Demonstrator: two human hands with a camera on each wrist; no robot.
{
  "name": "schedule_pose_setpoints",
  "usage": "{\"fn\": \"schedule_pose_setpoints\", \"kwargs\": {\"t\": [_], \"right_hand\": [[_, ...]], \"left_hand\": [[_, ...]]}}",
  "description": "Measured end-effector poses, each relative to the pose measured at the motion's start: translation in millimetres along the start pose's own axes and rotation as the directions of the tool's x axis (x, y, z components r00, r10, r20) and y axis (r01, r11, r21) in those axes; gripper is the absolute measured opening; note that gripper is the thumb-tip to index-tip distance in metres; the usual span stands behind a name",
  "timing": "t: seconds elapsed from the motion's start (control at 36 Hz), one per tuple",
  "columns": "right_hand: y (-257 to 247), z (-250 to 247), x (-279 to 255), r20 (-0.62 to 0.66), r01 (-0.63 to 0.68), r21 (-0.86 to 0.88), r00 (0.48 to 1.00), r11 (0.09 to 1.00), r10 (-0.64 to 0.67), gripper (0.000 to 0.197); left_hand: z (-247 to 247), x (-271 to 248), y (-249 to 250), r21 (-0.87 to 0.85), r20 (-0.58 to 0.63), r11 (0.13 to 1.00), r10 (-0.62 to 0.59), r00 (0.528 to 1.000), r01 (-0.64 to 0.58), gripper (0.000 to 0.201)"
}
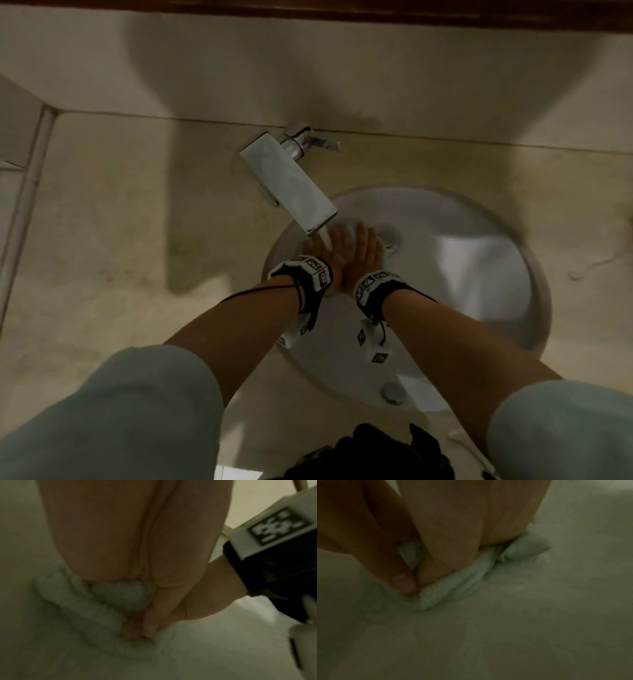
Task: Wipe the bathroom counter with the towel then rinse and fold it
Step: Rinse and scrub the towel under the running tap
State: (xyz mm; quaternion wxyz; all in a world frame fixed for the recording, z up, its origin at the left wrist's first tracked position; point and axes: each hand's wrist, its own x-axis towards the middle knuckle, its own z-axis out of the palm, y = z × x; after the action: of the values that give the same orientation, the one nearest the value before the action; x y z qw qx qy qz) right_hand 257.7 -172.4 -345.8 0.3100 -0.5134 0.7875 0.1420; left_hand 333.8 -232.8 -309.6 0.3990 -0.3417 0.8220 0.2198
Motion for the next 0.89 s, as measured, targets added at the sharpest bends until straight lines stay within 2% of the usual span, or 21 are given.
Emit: {"fn": "schedule_pose_setpoints", "kwargs": {"t": [0.03,0.14,0.25,0.28,0.33,0.39,0.47,0.5,0.53,0.58,0.61,0.64,0.67,0.69,0.72,0.75,0.78,0.83,0.86,0.89], "right_hand": [[1,1,1,-0.010,0.001,0.004,1.000,1.000,-0.001,0.095],[5,7,3,-0.056,0.030,0.042,0.998,0.999,-0.027,0.096],[4,8,2,-0.080,0.022,0.061,0.997,0.998,-0.017,0.101],[4,6,1,-0.071,0.014,0.046,0.997,0.999,-0.011,0.100],[3,0,0,-0.015,0.007,0.001,1.000,1.000,-0.007,0.100],[3,-8,3,0.060,0.015,-0.001,0.998,1.000,-0.015,0.110],[2,-21,-1,0.112,0.013,-0.045,0.994,0.999,-0.008,0.122],[0,-25,-3,0.114,0.012,-0.046,0.993,0.999,-0.007,0.120],[-3,-29,-5,0.111,0.008,-0.033,0.994,0.999,-0.004,0.113],[-8,-42,-14,0.085,0.007,-0.011,0.996,1.000,-0.006,0.087],[-8,-49,-19,0.049,0.023,-0.010,0.999,1.000,-0.022,0.071],[-7,-56,-22,0.001,0.044,-0.006,0.999,0.999,-0.044,0.059],[-4,-62,-26,-0.047,0.075,-0.005,0.996,0.997,-0.075,0.051],[-1,-68,-31,-0.068,0.099,-0.004,0.993,0.995,-0.100,0.046],[2,-74,-34,-0.065,0.114,0.017,0.992,0.993,-0.113,0.044],[4,-81,-38,-0.057,0.112,0.056,0.992,0.992,-0.109,0.041],[7,-87,-40,-0.067,0.104,0.097,0.993,0.990,-0.098,0.038],[9,-102,-50,-0.090,0.069,0.179,0.995,0.982,-0.053,0.033],[9,-111,-58,-0.092,0.065,0.219,0.995,0.974,-0.046,0.033],[8,-120,-68,-0.105,0.074,0.248,0.993,0.966,-0.050,0.034]], "left_hand": [[6,5,1,-0.005,-0.055,1.000,0.000,0.998,-0.001,0.089],[10,9,6,-0.004,-0.065,0.999,-0.034,0.997,0.034,0.087],[12,19,0,-0.031,0.008,0.999,-0.035,0.999,0.035,0.090],[10,21,-2,-0.040,-0.004,0.998,-0.043,0.999,0.042,0.091],[11,22,-3,0.001,0.047,0.997,-0.079,0.996,0.079,0.098],[-1,17,-4,0.011,0.052,0.997,-0.071,0.996,0.070,0.109],[-27,-3,2,0.010,0.035,1.000,-0.030,0.999,0.029,0.100],[-22,9,-5,0.027,0.082,0.999,-0.024,0.996,0.022,0.093],[8,63,-30,-0.015,0.083,0.999,0.035,0.996,-0.034,0.086],[62,152,-59,-0.102,0.190,0.992,0.088,0.978,-0.070,0.079],[64,160,-66,-0.213,0.182,0.977,0.073,0.981,-0.033,0.071],[53,146,-62,-0.338,0.149,0.941,0.081,0.985,-0.026,0.063],[28,109,-58,-0.334,0.116,0.943,0.047,0.992,-0.005,0.056],[3,42,-48,-0.271,0.070,0.963,0.031,0.997,-0.011,0.050],[-25,-17,-33,-0.280,0.007,0.959,0.046,0.999,-0.042,0.048],[-32,-33,-30,-0.280,-0.057,0.955,0.086,0.995,-0.098,0.048],[-35,-38,-32,-0.255,-0.084,0.963,0.071,0.994,-0.090,0.046],[-45,-63,-30,-0.369,-0.095,0.925,0.057,0.994,-0.088,0.034],[-49,-67,-31,-0.430,-0.120,0.894,0.081,0.989,-0.126,0.030],[-54,-68,-29,-0.403,-0.158,0.902,0.098,0.982,-0.155,0.025]]}}
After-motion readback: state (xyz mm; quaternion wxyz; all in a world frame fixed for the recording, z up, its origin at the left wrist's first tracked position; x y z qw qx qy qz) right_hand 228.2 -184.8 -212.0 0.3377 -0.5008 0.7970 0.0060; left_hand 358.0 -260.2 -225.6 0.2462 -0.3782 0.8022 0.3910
